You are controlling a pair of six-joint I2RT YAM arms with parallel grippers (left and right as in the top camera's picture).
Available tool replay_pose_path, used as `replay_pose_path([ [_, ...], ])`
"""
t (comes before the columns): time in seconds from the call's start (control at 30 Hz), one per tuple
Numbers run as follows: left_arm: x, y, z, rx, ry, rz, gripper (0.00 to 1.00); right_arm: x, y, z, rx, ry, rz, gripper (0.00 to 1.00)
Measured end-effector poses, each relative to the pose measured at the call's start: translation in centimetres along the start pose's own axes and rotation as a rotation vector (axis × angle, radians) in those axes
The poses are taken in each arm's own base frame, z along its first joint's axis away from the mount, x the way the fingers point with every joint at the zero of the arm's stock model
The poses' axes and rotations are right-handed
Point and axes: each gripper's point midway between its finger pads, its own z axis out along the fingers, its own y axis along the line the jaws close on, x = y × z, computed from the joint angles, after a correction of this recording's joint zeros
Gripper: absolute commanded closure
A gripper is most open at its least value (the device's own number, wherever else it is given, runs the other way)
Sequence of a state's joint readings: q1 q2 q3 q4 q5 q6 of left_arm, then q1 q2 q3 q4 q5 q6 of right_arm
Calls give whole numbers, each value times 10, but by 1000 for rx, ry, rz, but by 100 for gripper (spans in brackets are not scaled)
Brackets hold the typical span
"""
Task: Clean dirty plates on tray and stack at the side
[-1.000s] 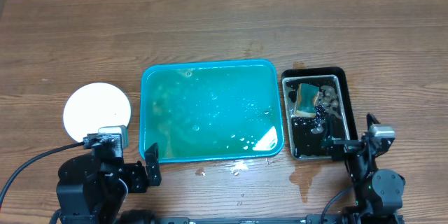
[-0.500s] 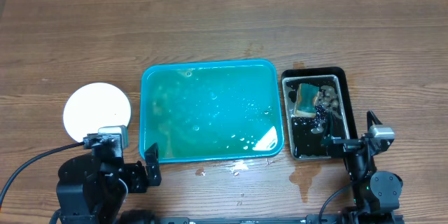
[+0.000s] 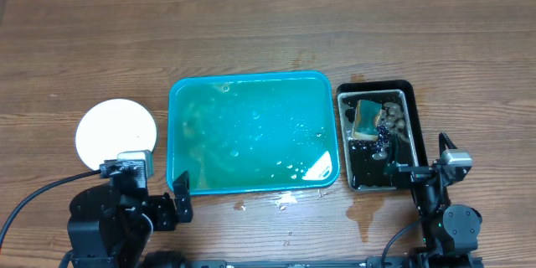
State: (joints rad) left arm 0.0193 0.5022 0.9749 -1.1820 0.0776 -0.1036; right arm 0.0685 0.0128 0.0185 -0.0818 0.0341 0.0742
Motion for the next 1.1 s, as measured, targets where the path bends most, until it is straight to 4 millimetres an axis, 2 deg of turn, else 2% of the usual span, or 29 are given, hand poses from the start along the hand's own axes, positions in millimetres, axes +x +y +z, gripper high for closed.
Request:
replay_pose_path([
  [0.6, 0, 0, 0, -2, -1, 3, 0, 0, 0, 0, -1, 0, 0, 0],
  [0.8, -1, 6, 0, -29, -63, 10, 0, 0, 1, 0, -4, 1, 1, 0],
  [0.97, 7, 11, 21, -31, -169, 16, 0, 1, 1, 0, -4, 2, 1, 0],
  [1.1, 20, 14, 51, -21, -241, 21, 0, 0, 1, 0, -4, 1, 0, 0],
])
